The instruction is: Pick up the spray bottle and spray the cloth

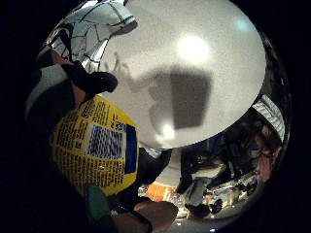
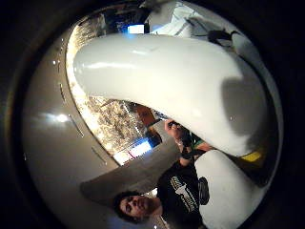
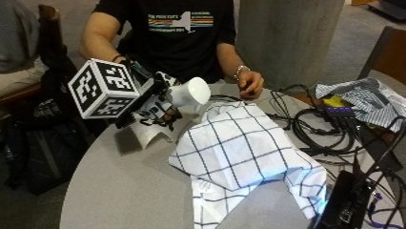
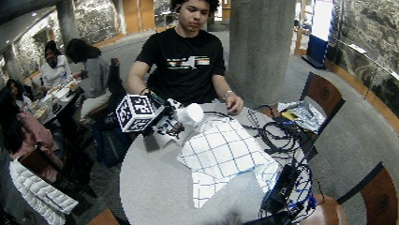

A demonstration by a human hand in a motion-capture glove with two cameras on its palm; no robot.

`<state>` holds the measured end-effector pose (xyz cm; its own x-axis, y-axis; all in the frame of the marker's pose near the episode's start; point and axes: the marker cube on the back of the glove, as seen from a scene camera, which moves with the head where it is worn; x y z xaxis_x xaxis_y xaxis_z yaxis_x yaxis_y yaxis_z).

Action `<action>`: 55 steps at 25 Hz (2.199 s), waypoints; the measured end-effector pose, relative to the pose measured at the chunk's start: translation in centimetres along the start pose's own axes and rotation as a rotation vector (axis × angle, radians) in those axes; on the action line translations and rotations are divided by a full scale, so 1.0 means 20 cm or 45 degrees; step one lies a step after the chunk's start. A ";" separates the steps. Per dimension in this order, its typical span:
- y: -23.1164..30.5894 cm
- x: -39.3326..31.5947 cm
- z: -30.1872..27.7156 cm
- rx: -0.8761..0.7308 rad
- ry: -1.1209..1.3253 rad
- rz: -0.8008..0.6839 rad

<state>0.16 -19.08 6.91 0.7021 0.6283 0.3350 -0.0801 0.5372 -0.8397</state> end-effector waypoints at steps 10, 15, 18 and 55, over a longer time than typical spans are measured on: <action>0.08 -0.08 0.08 0.156 -0.111 -0.232; 0.23 -0.24 0.27 0.259 -0.248 -0.599; 0.31 -0.36 0.45 0.270 -0.334 -0.821; 0.34 0.31 0.54 0.994 0.243 -0.617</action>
<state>-3.71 -5.42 8.01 0.8817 0.1711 0.4396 -0.1517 0.9852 -0.0794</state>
